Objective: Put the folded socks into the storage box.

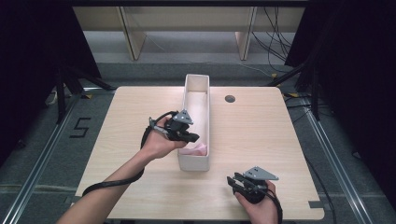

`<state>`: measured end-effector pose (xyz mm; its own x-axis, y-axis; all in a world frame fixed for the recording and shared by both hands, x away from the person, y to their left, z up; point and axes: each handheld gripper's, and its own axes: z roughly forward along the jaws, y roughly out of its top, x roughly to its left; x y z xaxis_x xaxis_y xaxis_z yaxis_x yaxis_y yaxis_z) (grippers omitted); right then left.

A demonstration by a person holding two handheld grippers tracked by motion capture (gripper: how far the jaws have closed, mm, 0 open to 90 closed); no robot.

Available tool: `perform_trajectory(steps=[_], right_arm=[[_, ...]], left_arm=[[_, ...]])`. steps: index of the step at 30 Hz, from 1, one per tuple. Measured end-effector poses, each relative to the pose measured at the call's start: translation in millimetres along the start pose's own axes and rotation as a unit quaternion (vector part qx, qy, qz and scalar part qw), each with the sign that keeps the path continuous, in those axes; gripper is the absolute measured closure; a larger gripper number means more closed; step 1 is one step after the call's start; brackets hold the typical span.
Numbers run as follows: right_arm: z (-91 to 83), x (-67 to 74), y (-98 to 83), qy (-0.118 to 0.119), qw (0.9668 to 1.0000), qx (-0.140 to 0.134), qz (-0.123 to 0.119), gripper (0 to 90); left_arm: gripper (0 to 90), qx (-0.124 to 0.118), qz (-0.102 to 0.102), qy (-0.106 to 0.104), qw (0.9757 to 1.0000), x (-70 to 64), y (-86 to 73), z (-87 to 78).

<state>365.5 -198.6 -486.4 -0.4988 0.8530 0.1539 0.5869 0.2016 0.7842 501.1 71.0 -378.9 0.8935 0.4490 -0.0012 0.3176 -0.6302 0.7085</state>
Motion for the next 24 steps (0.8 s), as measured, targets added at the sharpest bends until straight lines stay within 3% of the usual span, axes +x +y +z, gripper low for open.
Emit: perform_trajectory(steps=[5, 7, 10, 12, 13, 14, 16, 20, 24], right_arm=[[0.1, 0.6, -0.5, 0.003, 0.9999, 0.005, 0.009, 62.6], [0.1, 0.5, -0.5, -0.002, 1.0000, 0.004, -0.001, 62.6], [2.2, 1.2, -1.3, 0.008, 1.0000, 0.000, 0.004, 62.5], [1.1, 0.6, -1.4, -0.002, 1.0000, 0.002, -0.003, 62.4], [1.2, 0.6, -1.6, -0.001, 1.0000, 0.002, -0.002, 62.4], [1.0, 2.9, -1.9, 0.004, 0.9999, 0.007, 0.015, 62.3], [1.0, 2.6, -2.1, 0.004, 0.9999, 0.007, 0.015, 62.3], [1.8, 3.0, -2.2, 0.007, 0.9998, 0.001, 0.018, 62.2], [1.4, 2.7, -2.4, 0.002, 0.9999, 0.005, 0.011, 62.1]], left_arm=[[89.6, 0.009, 0.013, 0.005, 0.9999, -1.8, 0.7, 8.9], [89.5, 0.015, 0.022, 0.002, 0.9996, -1.5, 1.3, 12.6], [89.2, 0.026, 0.041, -0.008, 0.9988, -2.2, 1.0, 18.6], [89.3, 0.029, 0.046, -0.016, 0.9984, -3.9, 0.2, 22.0], [89.4, 0.022, 0.038, -0.019, 0.9989, -5.8, -0.5, 24.1], [89.5, 0.036, 0.055, -0.023, 0.9976, -4.4, -0.2, 23.4], [89.5, 0.038, 0.060, -0.035, 0.9968, -5.4, -0.3, 24.3], [89.6, 0.050, 0.067, -0.055, 0.9950, -8.5, -1.4, 25.1], [89.6, 0.049, 0.059, -0.058, 0.9954, -7.5, -2.1, 24.9]])
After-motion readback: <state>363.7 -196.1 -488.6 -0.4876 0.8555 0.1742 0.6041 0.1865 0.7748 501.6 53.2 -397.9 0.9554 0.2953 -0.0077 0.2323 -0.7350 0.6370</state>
